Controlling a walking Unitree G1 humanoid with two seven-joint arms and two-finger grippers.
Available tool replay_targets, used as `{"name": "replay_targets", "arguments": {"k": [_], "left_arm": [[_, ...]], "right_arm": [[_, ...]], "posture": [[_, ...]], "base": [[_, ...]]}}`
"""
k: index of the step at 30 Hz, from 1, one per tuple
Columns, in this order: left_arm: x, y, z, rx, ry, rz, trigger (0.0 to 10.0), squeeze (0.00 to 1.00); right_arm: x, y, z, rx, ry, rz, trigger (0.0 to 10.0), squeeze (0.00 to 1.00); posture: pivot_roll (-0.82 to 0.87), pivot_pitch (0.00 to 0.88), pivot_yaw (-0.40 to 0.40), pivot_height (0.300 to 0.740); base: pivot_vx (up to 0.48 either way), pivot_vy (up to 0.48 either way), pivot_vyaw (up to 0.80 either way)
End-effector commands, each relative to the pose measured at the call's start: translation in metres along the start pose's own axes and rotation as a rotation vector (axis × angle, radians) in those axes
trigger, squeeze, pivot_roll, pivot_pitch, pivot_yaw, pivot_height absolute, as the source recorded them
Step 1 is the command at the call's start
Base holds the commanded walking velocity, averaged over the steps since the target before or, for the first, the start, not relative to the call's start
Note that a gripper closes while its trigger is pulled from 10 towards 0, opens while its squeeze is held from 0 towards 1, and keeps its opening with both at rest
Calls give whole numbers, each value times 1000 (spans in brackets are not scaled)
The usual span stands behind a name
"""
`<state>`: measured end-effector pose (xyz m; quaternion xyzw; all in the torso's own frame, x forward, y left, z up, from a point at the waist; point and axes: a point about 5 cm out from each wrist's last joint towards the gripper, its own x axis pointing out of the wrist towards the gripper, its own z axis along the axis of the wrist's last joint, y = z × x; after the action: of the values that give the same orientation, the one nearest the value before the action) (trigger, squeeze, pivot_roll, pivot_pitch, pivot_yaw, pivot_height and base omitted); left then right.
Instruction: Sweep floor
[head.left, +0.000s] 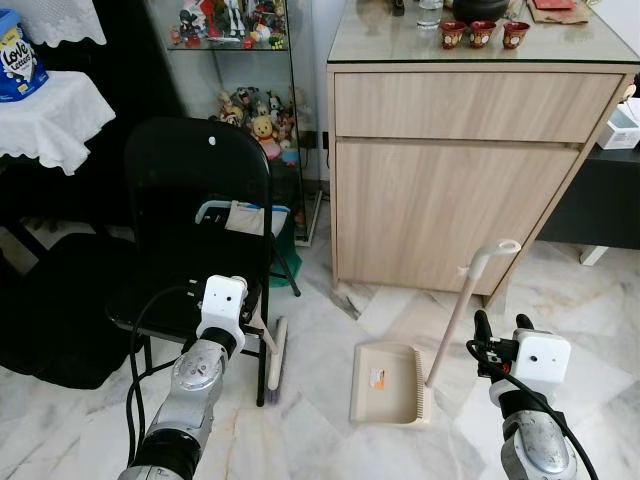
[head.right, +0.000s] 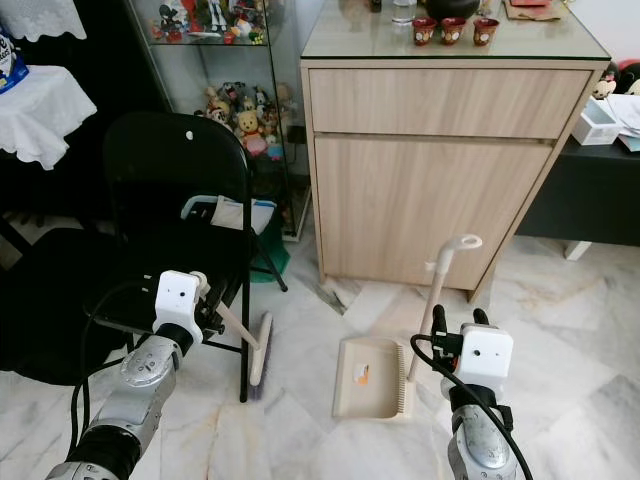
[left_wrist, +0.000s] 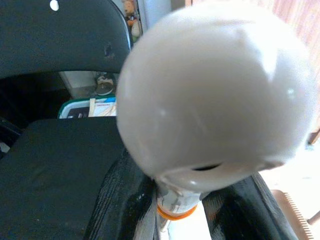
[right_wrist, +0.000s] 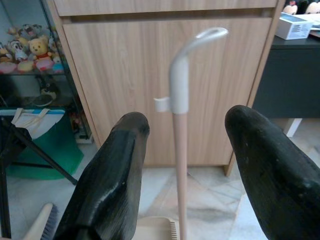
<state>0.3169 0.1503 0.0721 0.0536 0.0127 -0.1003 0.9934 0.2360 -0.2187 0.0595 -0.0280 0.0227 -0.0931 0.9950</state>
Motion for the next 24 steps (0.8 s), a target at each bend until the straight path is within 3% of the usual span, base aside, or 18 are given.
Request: {"name": "replay_targets", "arguments": {"k": [1, 19, 24], "left_arm": [[0, 6, 7, 5, -45, 19, 10000, 0], [-2, 9, 6, 7, -46, 22, 10000, 0], [-3, 11, 5, 7, -38, 32, 10000, 0]], "right_arm": [[1, 0, 2, 6, -1, -5, 10000, 0], [1, -2, 1, 6, -1, -29, 10000, 0], [1, -2, 1, 8, -2, -32, 10000, 0]], "posture": [[-104, 108, 65, 740], [-99, 118, 67, 740], [-99, 122, 68, 740]], "base": [[349, 0, 0], [349, 0, 0], [0, 0, 0]]}}
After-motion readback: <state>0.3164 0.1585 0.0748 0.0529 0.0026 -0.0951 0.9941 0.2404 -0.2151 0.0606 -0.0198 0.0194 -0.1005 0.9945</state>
